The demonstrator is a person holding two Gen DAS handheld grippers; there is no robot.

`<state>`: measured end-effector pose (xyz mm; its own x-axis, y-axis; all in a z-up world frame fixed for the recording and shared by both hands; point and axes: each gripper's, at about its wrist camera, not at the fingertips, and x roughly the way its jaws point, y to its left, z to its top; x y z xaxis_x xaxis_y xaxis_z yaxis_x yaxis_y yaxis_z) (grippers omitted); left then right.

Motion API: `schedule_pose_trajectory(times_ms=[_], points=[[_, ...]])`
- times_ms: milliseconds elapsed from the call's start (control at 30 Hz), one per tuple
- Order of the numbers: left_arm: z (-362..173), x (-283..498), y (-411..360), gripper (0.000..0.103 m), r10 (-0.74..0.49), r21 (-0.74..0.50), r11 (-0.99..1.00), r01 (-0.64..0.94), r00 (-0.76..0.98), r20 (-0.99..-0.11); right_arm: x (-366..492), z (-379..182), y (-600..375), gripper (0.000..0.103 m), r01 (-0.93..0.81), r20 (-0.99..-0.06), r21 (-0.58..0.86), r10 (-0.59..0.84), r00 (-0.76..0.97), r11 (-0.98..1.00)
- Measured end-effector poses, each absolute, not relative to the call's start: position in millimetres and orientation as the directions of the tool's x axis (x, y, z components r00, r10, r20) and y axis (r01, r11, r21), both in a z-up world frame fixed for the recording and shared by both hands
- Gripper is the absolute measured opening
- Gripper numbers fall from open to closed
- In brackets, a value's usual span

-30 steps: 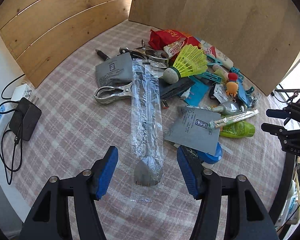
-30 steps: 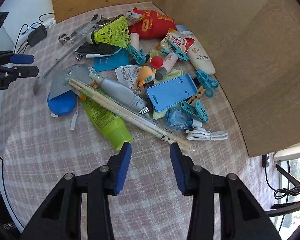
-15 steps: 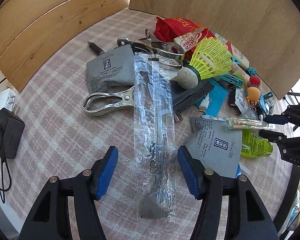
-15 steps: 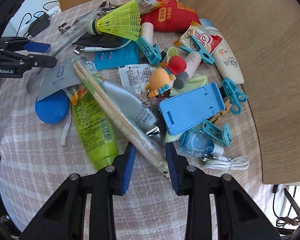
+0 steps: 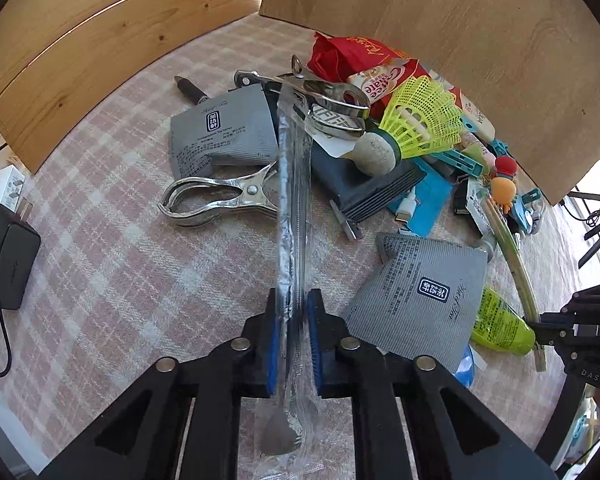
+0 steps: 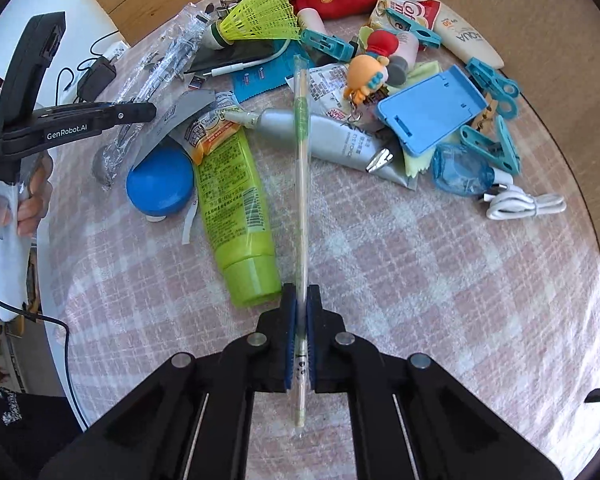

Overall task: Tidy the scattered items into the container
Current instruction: 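Grasp the thin clear straw with the right tool while the left tool grasps the clear plastic sleeve, then carry the straw and plastic sleeve over the black tray and open both tools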

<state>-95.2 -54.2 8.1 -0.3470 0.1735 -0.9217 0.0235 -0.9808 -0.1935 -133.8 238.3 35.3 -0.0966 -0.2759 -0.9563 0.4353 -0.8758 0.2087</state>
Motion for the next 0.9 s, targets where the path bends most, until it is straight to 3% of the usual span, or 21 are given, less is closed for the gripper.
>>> schedule_pose_trajectory(times_ms=[467,633,900], points=[[62,-47,-42,0.003,0.215,-0.237,-0.972,-0.004,-0.429,-0.877,-80,71,302,0.005,0.173,-0.905,0.358,-0.387,-0.178,-0.918],[99,-21,-29,0.003,0.259,-0.254,-0.964,-0.074,-0.457,-0.851,-47,101,317,0.005,0.14,-0.888,0.361,-0.386,-0.25,-0.922],[146,21,55,0.003,0.355,-0.26,-0.931,-0.257,-0.47,-0.808,29,159,366,0.005,0.049,-0.862,0.341,-0.333,-0.382,-0.939]])
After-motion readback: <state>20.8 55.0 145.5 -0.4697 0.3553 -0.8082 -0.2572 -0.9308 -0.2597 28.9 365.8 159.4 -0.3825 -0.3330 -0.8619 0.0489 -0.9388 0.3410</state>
